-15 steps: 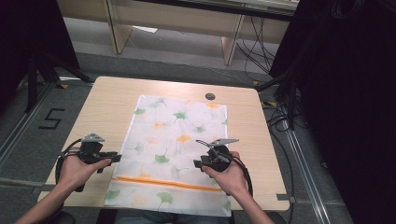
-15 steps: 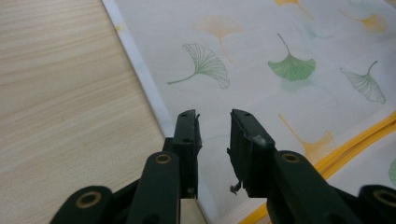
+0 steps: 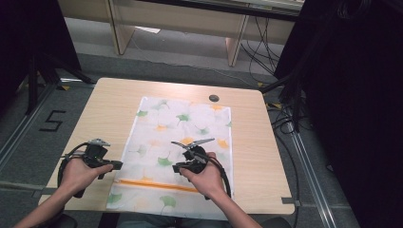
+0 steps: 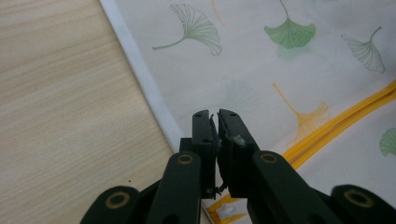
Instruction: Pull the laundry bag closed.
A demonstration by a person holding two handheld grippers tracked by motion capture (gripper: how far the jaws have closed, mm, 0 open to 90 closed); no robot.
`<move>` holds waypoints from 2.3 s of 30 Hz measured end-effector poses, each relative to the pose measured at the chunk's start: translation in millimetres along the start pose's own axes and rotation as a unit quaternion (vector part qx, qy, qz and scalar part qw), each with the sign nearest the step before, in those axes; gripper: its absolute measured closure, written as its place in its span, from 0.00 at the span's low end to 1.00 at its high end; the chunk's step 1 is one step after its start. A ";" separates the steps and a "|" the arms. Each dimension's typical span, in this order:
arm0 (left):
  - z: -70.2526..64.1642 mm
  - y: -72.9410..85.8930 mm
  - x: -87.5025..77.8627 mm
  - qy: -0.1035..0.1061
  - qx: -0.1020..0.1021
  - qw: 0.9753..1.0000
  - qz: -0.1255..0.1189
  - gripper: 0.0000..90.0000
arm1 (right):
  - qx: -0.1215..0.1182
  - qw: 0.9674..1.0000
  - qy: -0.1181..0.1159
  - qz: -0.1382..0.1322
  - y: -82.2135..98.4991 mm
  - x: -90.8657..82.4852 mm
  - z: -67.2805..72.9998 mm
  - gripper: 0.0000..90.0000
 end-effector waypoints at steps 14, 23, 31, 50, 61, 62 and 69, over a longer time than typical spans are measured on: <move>2.5 3.0 0.4 -0.013 -0.002 0.998 0.061 0.95 | 0.047 0.997 -0.060 0.025 -27.4 49.6 38.9 0.86; 10.0 6.9 0.5 -0.006 0.003 0.996 0.088 0.94 | 0.038 0.994 -0.090 0.054 -42.1 92.8 60.5 0.84; 14.4 6.9 2.4 0.001 -0.001 0.995 0.100 0.94 | 0.055 0.989 -0.104 0.092 -45.6 120.0 73.0 0.83; 14.1 9.2 10.0 0.004 -0.004 0.993 0.116 0.95 | 0.080 0.987 -0.101 0.094 -45.1 138.6 71.2 0.82; 17.0 10.6 8.6 0.008 -0.007 0.993 0.118 0.94 | 0.096 0.987 -0.100 0.084 -49.2 147.8 63.1 0.82; 17.2 11.2 8.1 0.009 -0.010 0.993 0.119 0.94 | 0.093 0.987 -0.100 0.085 -49.6 148.7 62.7 0.82; 19.1 13.4 7.6 0.009 -0.017 0.993 0.119 0.94 | 0.102 0.986 -0.095 0.091 -53.6 159.7 65.1 0.83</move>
Point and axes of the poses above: each handheld gripper's, and its own axes: x roughly forward along the jaws, y roughly out of its underside, z roughly to its left, the point moved 1 cm from there along x, roughly forward along the jaws, and after that the axes turned 8 degrees about -y, right-handed, at the moved point
